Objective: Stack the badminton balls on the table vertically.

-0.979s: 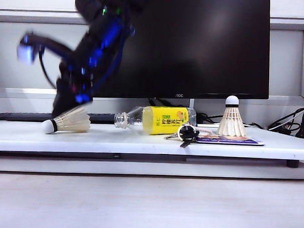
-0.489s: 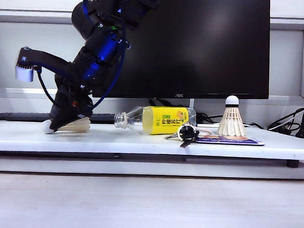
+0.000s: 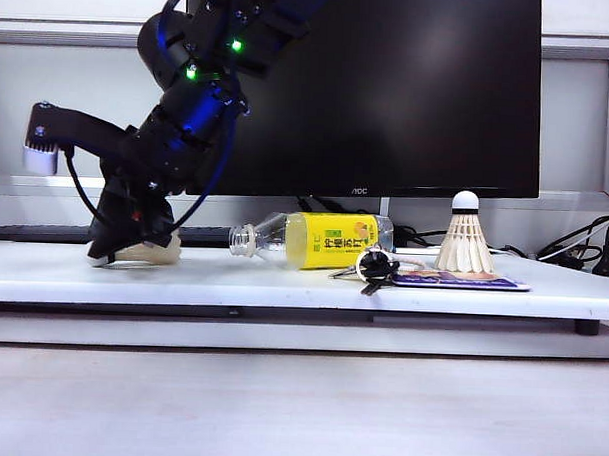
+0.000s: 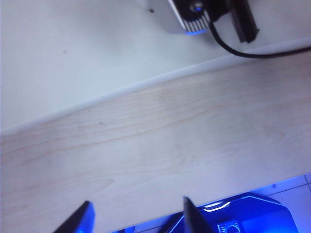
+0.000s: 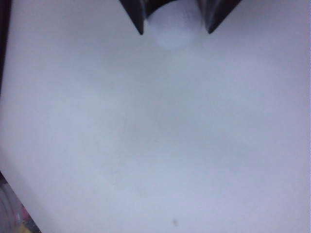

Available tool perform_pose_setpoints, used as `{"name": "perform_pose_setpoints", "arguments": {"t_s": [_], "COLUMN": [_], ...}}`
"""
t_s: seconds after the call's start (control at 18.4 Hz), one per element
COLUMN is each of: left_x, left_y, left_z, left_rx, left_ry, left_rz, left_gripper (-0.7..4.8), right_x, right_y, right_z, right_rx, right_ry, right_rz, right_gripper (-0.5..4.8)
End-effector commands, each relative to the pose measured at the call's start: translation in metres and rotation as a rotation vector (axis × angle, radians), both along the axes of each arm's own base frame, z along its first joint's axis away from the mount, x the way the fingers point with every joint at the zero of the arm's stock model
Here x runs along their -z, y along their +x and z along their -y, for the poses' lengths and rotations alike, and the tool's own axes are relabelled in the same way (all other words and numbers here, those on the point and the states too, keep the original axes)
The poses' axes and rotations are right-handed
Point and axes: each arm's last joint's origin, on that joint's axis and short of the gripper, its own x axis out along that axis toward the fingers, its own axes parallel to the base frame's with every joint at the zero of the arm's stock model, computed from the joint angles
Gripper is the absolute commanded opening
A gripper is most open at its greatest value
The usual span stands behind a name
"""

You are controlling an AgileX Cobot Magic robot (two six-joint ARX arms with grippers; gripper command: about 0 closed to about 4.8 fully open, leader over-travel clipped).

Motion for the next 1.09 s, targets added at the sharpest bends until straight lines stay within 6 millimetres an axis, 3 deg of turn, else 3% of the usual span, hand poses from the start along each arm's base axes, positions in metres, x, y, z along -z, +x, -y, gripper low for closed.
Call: {"name": "perform_pose_setpoints", "arguments": {"t_s": [0.05,0.49,0.54,0.6,1.09], "left_x": [-0.001,-0.001,-0.001,-0.001,-0.001], "left_y": [0.000,0.000,0.000,0.000,0.000], "left_z": [0.000,0.000,0.000,0.000,0.000], "left_rx": [0.005,0.006,0.006,0.006,0.006], "left_ry": [-0.002,-0.002,-0.002,-0.002,-0.002], "left_rz": [0.007,0.006,0.006,0.006,0.007], "left_gripper": [2.46,2.46,2.46,2.46,2.46], "right_x": [-0.002,0.023,0.023,0.024,0.018], "right_y": [0.000,0.003,0.003,0.003,0.006], "right_z": [-0.001,-0.004,-0.004,-0.004,-0.004], "right_rx": [-0.008,0.000,0.002,0.002,0.094], "right_ry": [0.010,-0.028,-0.031,-0.033,-0.010], "right_rz": [-0.001,-0.034,-0.035,-0.036,-0.020], "right_gripper": [1.68,1.64,1.37,0.77,0.75]}}
